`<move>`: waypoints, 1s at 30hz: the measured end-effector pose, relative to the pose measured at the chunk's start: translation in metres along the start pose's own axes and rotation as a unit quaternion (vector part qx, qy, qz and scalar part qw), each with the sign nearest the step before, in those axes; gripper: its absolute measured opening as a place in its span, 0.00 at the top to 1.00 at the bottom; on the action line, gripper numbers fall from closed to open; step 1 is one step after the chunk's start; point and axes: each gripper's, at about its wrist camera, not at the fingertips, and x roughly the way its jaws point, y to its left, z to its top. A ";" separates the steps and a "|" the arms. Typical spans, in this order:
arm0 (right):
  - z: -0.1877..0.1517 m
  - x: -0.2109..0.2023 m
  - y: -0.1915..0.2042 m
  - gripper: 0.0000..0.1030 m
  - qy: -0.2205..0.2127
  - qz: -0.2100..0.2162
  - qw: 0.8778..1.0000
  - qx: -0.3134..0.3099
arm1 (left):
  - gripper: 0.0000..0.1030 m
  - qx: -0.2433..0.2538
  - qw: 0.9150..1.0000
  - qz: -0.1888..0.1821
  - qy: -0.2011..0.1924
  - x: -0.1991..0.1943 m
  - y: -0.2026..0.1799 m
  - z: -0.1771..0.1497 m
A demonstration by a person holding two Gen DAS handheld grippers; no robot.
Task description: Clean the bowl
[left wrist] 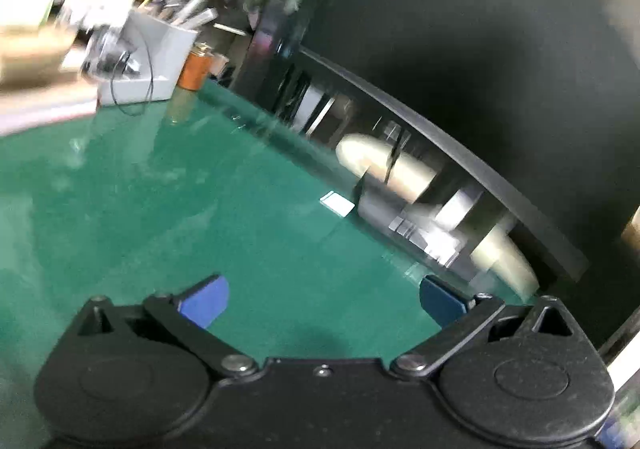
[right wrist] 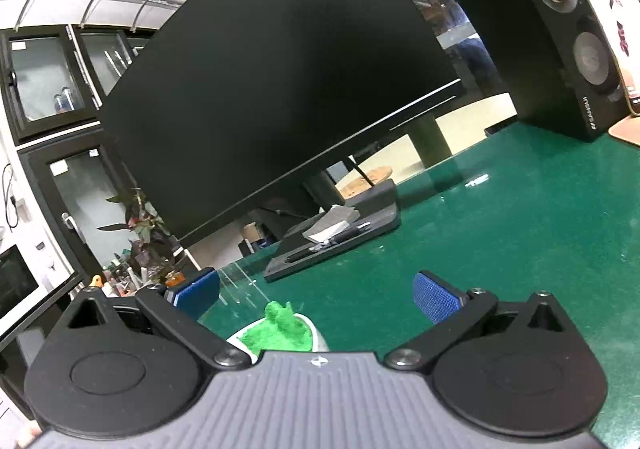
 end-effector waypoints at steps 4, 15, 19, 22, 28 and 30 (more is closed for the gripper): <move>-0.003 -0.003 0.005 0.01 -0.012 -0.003 1.000 -0.019 | 0.00 0.140 0.986 0.079 0.050 0.004 -0.045 0.009; -0.001 -0.011 0.020 0.00 -0.008 -0.016 0.998 -0.054 | 0.00 0.147 0.982 0.105 0.055 0.002 -0.071 0.020; -0.003 -0.017 0.031 0.00 -0.004 -0.042 0.996 -0.080 | 0.00 0.143 0.982 0.110 0.053 0.001 -0.071 0.022; -0.007 -0.024 0.044 0.00 -0.006 -0.052 0.991 -0.123 | 0.00 0.140 0.982 0.115 0.052 0.009 -0.064 0.022; -0.006 -0.036 0.057 0.00 -0.007 -0.103 0.985 -0.139 | 0.00 0.139 0.982 0.115 0.052 0.008 -0.064 0.020; 0.000 -0.041 0.059 0.00 0.005 -0.128 0.984 -0.124 | 0.00 0.139 0.982 0.115 0.052 0.008 -0.064 0.020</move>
